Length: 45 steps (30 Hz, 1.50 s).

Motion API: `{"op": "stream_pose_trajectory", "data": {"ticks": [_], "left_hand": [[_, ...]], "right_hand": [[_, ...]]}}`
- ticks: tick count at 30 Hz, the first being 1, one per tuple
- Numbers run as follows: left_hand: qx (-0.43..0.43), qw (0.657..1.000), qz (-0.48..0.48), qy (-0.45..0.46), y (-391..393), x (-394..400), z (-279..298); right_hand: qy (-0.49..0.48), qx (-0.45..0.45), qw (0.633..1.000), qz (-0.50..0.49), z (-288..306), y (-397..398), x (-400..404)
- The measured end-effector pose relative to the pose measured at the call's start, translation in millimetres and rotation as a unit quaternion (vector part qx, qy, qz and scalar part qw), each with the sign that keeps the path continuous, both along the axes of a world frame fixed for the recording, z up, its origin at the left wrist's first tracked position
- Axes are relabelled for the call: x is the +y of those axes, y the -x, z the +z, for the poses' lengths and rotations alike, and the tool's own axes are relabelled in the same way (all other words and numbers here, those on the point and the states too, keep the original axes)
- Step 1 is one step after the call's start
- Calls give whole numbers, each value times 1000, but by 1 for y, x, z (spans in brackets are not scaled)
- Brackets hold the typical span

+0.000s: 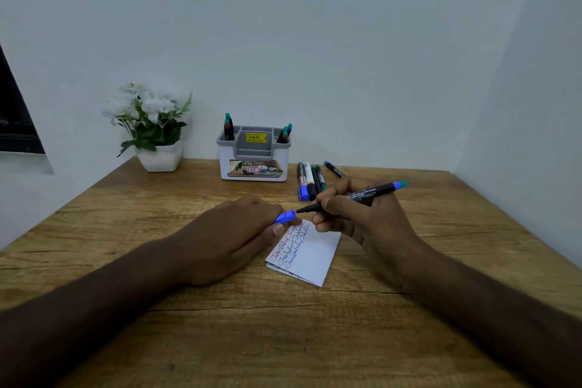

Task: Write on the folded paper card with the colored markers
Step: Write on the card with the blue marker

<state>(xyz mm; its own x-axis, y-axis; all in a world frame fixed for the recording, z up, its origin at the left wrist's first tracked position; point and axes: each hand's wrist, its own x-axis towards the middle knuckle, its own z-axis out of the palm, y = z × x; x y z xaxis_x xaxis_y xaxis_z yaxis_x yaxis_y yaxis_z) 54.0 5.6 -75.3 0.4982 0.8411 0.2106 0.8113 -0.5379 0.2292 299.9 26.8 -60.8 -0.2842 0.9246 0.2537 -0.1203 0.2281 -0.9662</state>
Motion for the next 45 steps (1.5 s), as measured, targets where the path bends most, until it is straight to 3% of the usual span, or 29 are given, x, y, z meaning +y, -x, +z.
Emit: {"op": "stream_pose_trajectory", "data": {"ticks": [9,15,22,29,34,37,40,45], "left_hand": [[35,999,-19,-27,0,-2,1],[42,999,-7,-20,-2,-3,3],[101,994,25,16,-7,-8,4],[71,996,47,22,-8,-10,3],[-40,998,-12,54,5,-4,2],[-24,996,-49,64,11,-4,5],[14,997,-58,50,15,-4,6],[64,993,-32,96,22,-6,12]], "right_hand": [[-72,-158,985,9,1,5,-8],[-125,-187,974,-29,-7,12,-6],[-31,-233,970,-60,-18,20,1],[-65,-195,978,-23,-10,21,-8],[-47,-56,995,-74,6,16,-3],[-54,-53,992,-97,20,14,7],[-131,-102,976,-144,39,18,19],[-208,-84,957,-182,86,45,70]]}}
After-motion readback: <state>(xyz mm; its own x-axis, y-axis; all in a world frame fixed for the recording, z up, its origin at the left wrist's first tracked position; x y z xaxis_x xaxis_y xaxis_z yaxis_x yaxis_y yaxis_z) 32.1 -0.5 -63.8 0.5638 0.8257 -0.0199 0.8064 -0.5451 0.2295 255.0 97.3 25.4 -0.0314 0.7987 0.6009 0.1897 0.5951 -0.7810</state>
